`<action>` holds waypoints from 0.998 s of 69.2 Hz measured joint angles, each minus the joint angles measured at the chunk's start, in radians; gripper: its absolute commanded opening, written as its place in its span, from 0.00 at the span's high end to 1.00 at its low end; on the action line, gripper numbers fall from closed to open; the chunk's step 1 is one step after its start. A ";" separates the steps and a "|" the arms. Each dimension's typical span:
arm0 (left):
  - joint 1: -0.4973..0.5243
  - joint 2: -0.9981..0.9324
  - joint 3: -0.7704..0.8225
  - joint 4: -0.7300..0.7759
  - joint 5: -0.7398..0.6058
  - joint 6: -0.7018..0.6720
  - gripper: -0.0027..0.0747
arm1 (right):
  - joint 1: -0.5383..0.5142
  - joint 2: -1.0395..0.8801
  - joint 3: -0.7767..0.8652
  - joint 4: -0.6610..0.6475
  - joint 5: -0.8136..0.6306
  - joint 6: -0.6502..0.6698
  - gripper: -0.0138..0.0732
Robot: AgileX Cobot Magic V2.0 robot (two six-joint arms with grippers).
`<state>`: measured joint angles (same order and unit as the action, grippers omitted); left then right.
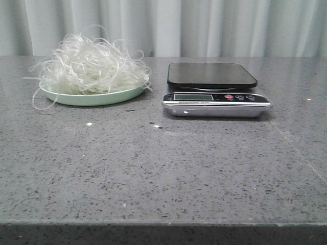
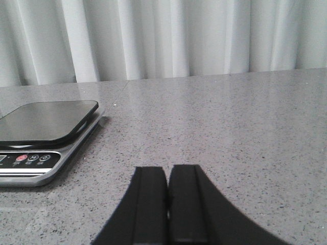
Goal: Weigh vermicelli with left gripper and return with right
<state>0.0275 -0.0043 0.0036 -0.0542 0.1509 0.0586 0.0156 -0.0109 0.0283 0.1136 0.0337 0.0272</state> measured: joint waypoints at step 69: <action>0.000 0.000 0.000 -0.002 -0.175 0.000 0.79 | 0.000 0.000 0.000 0.000 0.000 0.000 0.67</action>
<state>0.0275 -0.0043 0.0036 -0.0560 -0.0243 0.0586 0.0156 -0.0109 0.0283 0.1136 0.0337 0.0272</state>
